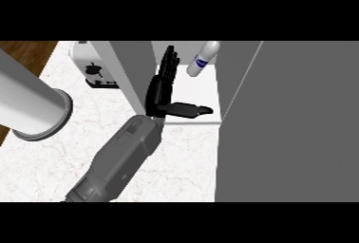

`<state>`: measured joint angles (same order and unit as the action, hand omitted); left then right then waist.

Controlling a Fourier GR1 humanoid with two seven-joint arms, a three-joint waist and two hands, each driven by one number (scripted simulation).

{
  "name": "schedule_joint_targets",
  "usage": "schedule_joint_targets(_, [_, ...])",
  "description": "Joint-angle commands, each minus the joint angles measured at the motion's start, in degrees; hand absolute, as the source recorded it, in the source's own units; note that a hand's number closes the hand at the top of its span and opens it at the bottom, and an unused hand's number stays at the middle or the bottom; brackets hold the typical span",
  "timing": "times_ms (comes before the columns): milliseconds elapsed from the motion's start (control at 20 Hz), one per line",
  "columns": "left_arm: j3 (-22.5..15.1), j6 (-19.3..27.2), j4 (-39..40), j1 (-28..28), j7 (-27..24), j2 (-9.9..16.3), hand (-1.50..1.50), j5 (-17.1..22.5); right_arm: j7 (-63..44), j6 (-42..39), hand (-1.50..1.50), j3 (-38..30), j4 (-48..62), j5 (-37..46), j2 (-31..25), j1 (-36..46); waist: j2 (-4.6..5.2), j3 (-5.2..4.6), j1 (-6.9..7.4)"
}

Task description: Pick up the bottled water, place it into the cabinet and close the cabinet

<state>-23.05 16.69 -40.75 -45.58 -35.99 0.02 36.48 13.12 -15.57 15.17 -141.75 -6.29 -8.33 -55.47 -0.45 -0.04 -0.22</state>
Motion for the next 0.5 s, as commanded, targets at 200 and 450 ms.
schedule_joint_targets(200, [-6.85,-2.45,-21.10,15.81,2.34,2.30,-1.50,-1.04,0.19,1.52,-1.50,3.39,-4.47,3.48,0.79,-2.61,-0.26,0.01,0.54])
schedule_joint_targets(450, [-8.80,-3.34,-31.50,23.46,3.35,6.04,-1.50,-1.74,-2.61,0.97,-1.50,5.50,-6.28,7.82,-1.72,-0.02,0.05,-0.02,0.78])
